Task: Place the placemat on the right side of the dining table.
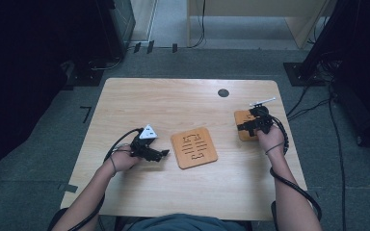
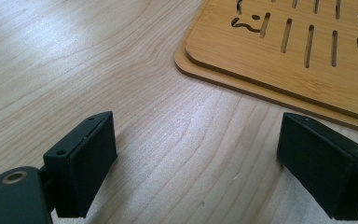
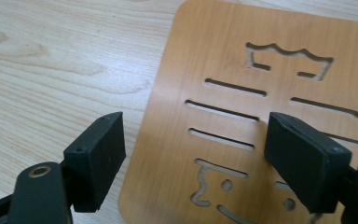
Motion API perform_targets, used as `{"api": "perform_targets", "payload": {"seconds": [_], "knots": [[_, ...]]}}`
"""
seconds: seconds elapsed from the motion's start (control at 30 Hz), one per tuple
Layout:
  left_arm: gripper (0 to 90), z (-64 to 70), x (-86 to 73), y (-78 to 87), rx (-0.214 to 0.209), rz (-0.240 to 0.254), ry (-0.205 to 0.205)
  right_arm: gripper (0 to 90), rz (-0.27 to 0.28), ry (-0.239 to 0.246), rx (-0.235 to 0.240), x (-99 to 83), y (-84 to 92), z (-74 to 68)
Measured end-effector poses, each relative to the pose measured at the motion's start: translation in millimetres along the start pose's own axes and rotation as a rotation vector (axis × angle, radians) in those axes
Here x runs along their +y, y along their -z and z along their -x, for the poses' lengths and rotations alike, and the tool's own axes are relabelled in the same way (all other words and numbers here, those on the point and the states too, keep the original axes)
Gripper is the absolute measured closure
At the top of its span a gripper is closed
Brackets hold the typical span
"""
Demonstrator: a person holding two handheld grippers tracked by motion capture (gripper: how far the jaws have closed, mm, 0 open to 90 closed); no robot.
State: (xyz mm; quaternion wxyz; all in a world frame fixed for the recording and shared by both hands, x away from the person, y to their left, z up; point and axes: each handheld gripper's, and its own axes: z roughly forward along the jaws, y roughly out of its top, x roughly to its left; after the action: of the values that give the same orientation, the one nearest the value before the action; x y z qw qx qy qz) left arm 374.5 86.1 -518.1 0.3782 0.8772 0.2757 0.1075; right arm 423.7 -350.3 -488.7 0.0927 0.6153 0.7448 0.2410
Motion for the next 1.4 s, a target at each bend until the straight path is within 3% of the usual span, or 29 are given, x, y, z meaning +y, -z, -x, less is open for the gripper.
{"api": "perform_targets", "payload": {"seconds": [0.67,1.4], "knots": [[10.7,-1.4,1.7,-1.9,0.001,-0.001,-0.003,20.3,-0.007,0.108,0.036,0.8,-8.9,-33.4],[10.7,-1.4,2.0,-2.2,0.002,-0.001,-0.005,19.9,-0.017,0.174,0.091,0.9,-16.3,-64.3]]}}
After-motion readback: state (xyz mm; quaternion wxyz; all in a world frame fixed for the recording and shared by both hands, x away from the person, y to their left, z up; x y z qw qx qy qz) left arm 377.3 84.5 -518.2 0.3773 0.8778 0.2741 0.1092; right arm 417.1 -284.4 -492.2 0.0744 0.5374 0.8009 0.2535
